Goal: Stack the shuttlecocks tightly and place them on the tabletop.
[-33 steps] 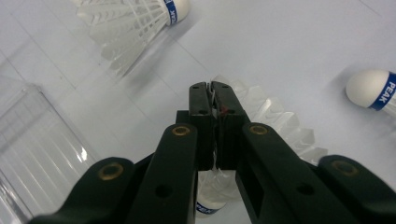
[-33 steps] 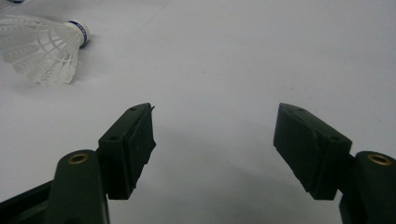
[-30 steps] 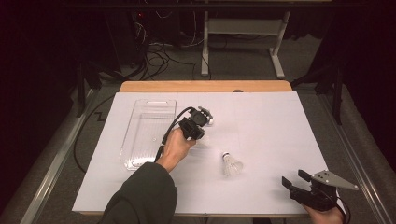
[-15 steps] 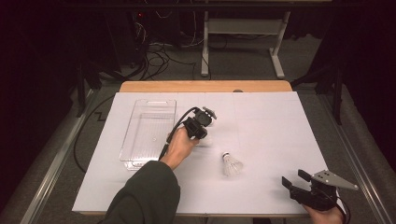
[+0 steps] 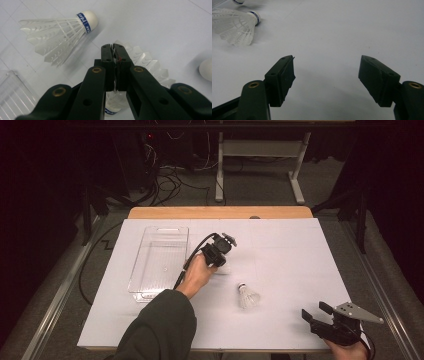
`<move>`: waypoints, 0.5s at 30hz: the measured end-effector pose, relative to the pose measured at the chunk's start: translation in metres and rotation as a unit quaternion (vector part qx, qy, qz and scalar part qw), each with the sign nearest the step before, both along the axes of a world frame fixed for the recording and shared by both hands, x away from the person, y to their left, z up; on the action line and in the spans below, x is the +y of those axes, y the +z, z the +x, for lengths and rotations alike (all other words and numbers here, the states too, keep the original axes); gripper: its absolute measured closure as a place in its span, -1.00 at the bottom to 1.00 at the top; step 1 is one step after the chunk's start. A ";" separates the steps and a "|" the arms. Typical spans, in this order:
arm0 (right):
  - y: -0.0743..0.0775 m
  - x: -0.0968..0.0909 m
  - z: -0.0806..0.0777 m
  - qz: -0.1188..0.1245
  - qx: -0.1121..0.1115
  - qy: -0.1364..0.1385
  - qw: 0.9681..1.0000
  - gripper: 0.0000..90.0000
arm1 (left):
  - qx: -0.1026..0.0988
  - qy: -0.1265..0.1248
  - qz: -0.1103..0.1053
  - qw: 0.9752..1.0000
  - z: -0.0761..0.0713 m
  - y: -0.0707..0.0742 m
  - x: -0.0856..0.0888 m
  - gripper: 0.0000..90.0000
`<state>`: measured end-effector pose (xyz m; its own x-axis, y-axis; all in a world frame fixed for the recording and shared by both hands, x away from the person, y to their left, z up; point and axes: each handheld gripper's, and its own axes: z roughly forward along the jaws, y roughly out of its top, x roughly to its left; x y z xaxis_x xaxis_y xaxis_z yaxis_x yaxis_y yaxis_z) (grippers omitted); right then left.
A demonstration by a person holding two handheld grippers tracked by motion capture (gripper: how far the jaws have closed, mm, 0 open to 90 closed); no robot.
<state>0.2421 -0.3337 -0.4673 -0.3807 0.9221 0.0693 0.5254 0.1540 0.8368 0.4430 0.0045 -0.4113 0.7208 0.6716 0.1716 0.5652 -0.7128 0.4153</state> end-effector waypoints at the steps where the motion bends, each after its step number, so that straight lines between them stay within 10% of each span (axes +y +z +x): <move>1: 0.000 0.000 0.000 0.000 0.000 0.000 1.000 -0.35 | -0.001 0.000 -0.001 1.000 0.000 0.000 0.000 0.95; 15: 0.000 0.001 0.000 0.001 0.000 0.001 1.000 -0.35 | -0.016 -0.008 0.003 1.000 0.004 -0.002 -0.009 0.94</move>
<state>0.2418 -0.3331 -0.4672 -0.3834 0.9209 0.0710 0.5246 0.1539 0.8373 0.4466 -0.0045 -0.4129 0.7262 0.6580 0.1991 0.5397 -0.7250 0.4278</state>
